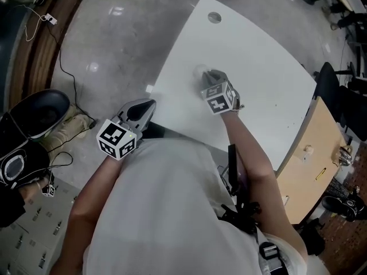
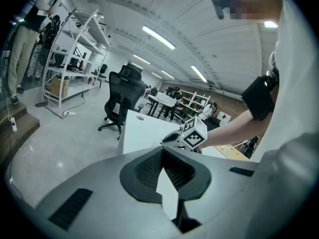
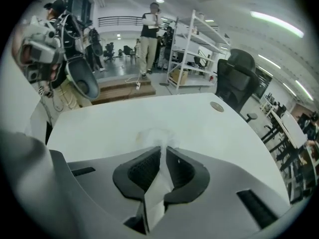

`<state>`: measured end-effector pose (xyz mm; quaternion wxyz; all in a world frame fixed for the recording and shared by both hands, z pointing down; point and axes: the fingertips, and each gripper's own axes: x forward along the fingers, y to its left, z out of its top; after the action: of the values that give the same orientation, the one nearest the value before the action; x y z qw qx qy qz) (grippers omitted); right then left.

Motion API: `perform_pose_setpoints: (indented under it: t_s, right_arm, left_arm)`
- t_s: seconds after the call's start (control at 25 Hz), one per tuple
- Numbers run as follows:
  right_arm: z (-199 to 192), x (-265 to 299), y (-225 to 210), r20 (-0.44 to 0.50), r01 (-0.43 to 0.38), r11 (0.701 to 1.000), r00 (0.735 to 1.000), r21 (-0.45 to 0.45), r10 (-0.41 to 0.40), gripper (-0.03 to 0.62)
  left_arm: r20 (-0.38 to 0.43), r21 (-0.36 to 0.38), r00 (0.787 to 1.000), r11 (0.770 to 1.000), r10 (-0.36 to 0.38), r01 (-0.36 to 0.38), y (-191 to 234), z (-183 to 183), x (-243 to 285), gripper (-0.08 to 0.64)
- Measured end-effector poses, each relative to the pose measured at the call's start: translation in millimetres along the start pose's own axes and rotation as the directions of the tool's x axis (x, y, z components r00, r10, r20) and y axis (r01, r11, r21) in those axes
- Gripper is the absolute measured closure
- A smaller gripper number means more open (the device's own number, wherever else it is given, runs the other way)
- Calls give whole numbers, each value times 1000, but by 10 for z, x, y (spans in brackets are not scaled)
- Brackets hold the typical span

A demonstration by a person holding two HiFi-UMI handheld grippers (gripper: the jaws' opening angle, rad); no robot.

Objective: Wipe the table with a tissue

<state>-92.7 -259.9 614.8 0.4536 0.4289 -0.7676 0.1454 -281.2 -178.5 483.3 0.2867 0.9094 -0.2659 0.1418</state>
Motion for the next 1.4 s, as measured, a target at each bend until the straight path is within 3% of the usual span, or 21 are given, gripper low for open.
perform_pose_setpoints:
  t_s: [0.12, 0.28, 0.36, 0.44, 0.52, 0.64, 0.8, 0.96, 1.12, 1.4]
  right_arm:
    - [-141, -114, 160, 8, -66, 995, 998, -71, 67, 548]
    - [-431, -271, 250, -28, -128, 987, 992, -94, 126, 548]
    - [-555, -359, 272, -64, -152, 987, 987, -48, 148, 548]
    - [-591, -492, 229, -41, -137, 989, 989, 55, 140, 549]
    - [-625, -654, 126, 22, -109, 970, 994, 217, 107, 549]
    - [-825, -926, -52, 67, -41, 901, 998, 432, 13, 549]
    - [-1164, -1262, -163, 52, 59, 811, 993, 582, -110, 549]
    - [-1514, -1489, -196, 36, 112, 742, 983, 661, -180, 548]
    - [-1841, -1686, -310, 14, 168, 702, 969, 692, -246, 549]
    - [-2230, -1860, -878, 25, 195, 704, 957, 683, -290, 549]
  left_arm:
    - [-2, 14, 1000, 1000, -23, 23, 5, 21, 3, 554]
    - [-3, 27, 998, 998, -55, 55, 6, 23, 13, 554]
    - [-3, 38, 997, 996, -77, 77, 7, 17, 11, 555]
    - [-6, 52, 995, 993, -104, 104, 21, 42, 13, 554]
    - [-12, 60, 992, 990, -128, 128, 24, 60, 22, 554]
    - [-29, 69, 985, 982, -172, 174, -18, 29, 81, 555]
    - [-72, 112, 965, 959, -253, 260, -157, -12, 218, 554]
    - [-101, 148, 946, 936, -308, 320, -405, -3, 386, 554]
    - [-132, 170, 927, 914, -351, 370, -697, -13, 562, 555]
    - [-113, 174, 938, 923, -329, 345, -1146, 24, 1044, 554]
